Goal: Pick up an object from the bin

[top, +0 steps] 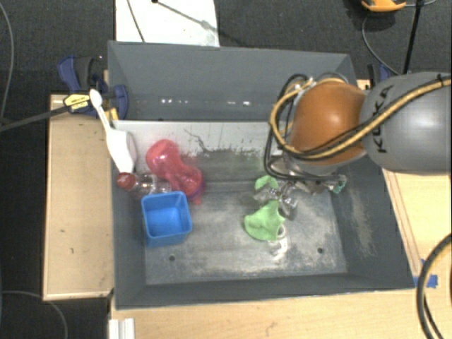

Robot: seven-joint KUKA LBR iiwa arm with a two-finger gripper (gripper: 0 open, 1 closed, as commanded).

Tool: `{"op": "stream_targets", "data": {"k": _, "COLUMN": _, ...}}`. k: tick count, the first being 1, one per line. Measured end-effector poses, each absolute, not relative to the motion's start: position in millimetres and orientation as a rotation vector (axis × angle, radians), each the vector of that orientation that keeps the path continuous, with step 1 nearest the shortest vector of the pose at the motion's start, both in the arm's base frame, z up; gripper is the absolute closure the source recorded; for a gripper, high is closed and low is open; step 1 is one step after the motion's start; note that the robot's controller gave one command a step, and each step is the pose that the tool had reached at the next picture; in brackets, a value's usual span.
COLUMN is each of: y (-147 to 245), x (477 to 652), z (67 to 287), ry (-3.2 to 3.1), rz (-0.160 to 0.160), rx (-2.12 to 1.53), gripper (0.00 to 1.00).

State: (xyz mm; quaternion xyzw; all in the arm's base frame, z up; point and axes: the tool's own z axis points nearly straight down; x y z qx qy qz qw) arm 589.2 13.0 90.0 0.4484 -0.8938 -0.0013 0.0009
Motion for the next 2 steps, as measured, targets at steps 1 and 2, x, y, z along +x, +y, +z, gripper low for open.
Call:
{"op": "stream_targets", "data": {"k": 1, "y": 13, "x": 588.4, "z": 111, "ry": -2.804, "rz": -0.006, "rx": 1.407, "gripper": 1.00}}
{"op": "stream_targets", "data": {"k": 2, "y": 13, "x": 590.2, "z": 132, "ry": -2.809, "rz": -0.002, "rx": 1.410, "gripper": 1.00}}
